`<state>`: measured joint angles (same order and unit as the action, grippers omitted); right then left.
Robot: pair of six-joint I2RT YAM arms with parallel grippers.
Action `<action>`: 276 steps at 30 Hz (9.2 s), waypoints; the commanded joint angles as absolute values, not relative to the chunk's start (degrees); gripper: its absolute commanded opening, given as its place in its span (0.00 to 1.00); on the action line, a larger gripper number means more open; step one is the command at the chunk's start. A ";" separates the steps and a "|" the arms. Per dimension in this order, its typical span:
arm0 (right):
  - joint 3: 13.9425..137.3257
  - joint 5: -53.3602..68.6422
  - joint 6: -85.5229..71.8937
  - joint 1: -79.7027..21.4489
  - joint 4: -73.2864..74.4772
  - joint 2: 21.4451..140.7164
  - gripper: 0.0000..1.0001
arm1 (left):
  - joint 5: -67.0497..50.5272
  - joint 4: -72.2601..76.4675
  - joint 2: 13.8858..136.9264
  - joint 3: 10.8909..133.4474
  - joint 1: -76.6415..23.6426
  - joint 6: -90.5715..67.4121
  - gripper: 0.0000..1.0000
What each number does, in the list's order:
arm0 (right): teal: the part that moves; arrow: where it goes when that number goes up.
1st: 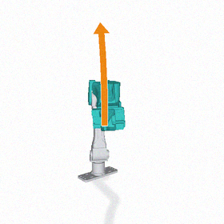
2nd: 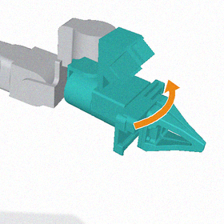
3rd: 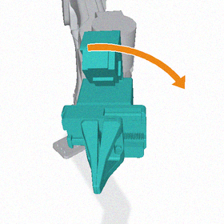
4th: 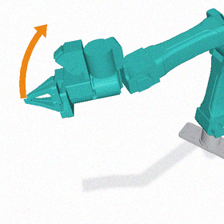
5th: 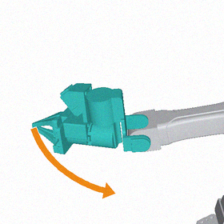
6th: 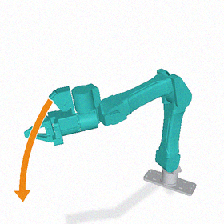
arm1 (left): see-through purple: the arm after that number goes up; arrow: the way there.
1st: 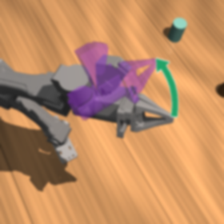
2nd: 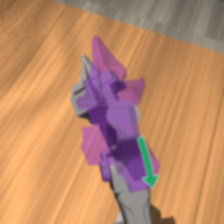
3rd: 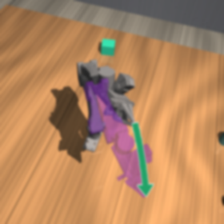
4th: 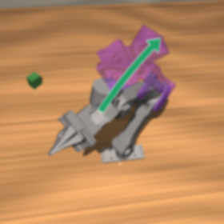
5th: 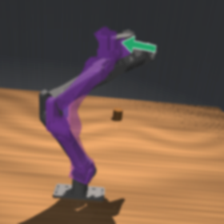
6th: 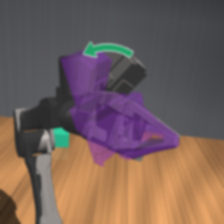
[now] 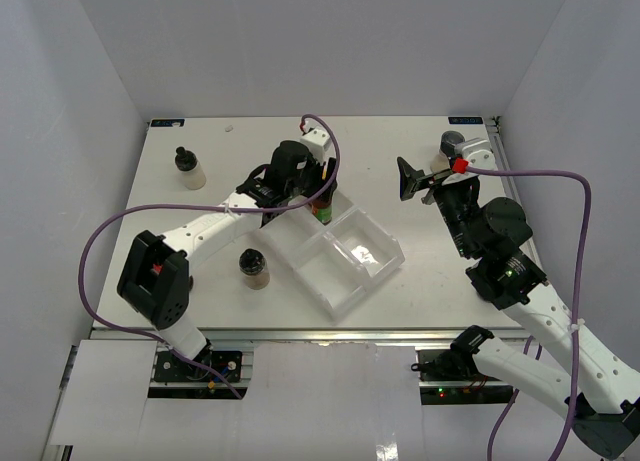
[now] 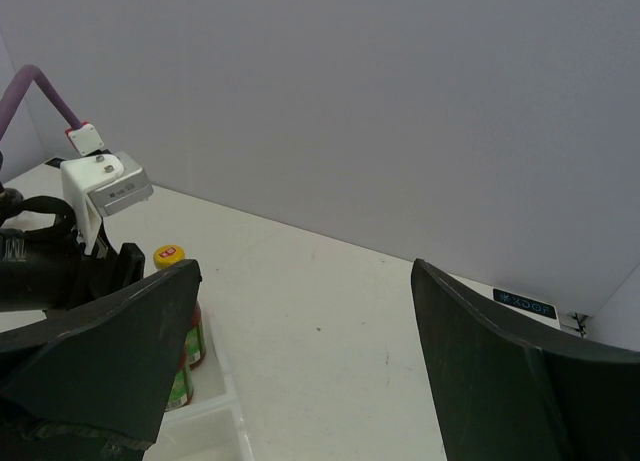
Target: Organize the condiment bottles
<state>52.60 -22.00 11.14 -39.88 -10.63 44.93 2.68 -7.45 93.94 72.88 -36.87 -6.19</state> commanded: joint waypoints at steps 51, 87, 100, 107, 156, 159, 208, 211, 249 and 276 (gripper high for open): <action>51.52 -21.20 11.95 -39.83 -14.84 42.96 0.91 | 11.25 -32.27 114.21 100.40 6.66 -20.85 0.95; 50.80 -23.12 13.12 -39.88 -15.56 43.00 0.91 | 9.47 -29.91 113.07 92.52 6.42 -18.58 0.00; 50.63 -22.67 12.74 -39.81 -15.56 42.72 0.91 | 12.75 -30.15 105.19 83.71 0.34 -19.77 0.00; 50.54 -22.68 12.66 -39.82 -15.64 42.72 0.91 | 12.66 -31.11 101.84 83.07 -3.01 -18.50 0.00; 54.23 -22.69 10.91 -39.89 -8.60 39.09 0.91 | 6.63 -33.67 77.76 69.88 -30.57 -13.50 0.00; 54.34 -22.88 10.99 -39.87 -8.35 38.94 0.91 | 6.43 -32.57 78.01 68.72 -31.71 -14.25 0.00; 55.32 -18.90 7.77 -39.87 -3.95 37.41 0.91 | 9.51 -56.01 61.18 56.82 -32.52 -36.45 0.85; 55.66 -18.56 7.61 -39.87 -3.56 37.53 0.91 | 10.05 -54.79 61.99 54.67 -32.61 -37.22 0.86; 54.67 -19.85 9.13 -39.83 -4.13 34.45 0.91 | 14.87 -54.24 69.35 55.15 -32.62 -38.13 0.00; 54.23 -20.15 8.88 -39.84 -4.39 34.17 0.91 | 13.87 -62.69 66.41 70.82 -32.63 -36.69 0.00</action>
